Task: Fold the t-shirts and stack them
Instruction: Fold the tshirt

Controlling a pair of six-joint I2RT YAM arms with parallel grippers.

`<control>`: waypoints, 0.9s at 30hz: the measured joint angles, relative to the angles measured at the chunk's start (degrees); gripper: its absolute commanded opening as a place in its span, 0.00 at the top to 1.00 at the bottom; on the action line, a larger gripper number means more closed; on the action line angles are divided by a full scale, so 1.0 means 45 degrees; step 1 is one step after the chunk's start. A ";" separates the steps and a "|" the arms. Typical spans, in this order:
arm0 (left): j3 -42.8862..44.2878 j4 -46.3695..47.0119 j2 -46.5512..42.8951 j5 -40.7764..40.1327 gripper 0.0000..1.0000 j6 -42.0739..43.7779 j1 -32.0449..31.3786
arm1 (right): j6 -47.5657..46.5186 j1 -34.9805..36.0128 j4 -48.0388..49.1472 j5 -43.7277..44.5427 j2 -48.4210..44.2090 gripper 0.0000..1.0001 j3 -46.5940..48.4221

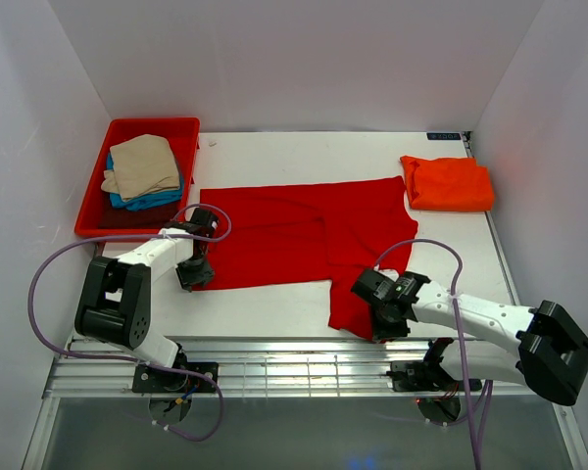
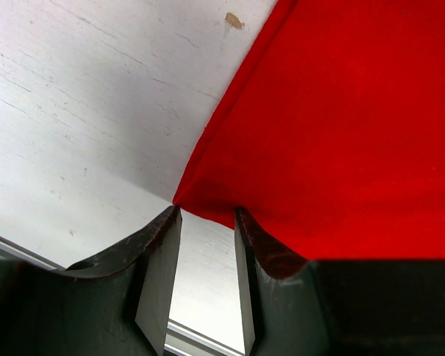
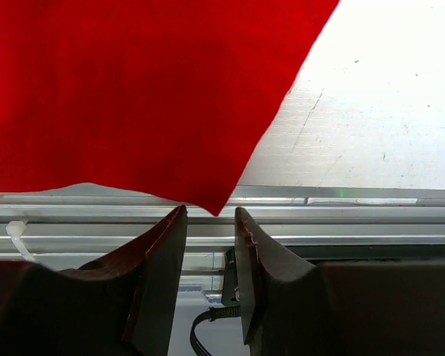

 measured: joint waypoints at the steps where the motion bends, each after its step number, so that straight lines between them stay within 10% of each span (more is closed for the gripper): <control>1: 0.0000 0.0000 0.0000 0.0005 0.55 0.0000 0.0000 | 0.0015 0.0000 0.0019 -0.0019 0.0078 0.61 0.0000; 15: -0.0199 0.0199 -0.0209 0.0029 0.54 0.0005 0.0000 | -0.0005 0.0015 0.0612 -0.0010 0.1501 0.64 0.0039; 27: -0.0238 0.0325 -0.0228 0.0146 0.62 -0.0005 0.0000 | -0.0053 0.0073 0.0656 -0.0044 0.1894 0.92 0.0049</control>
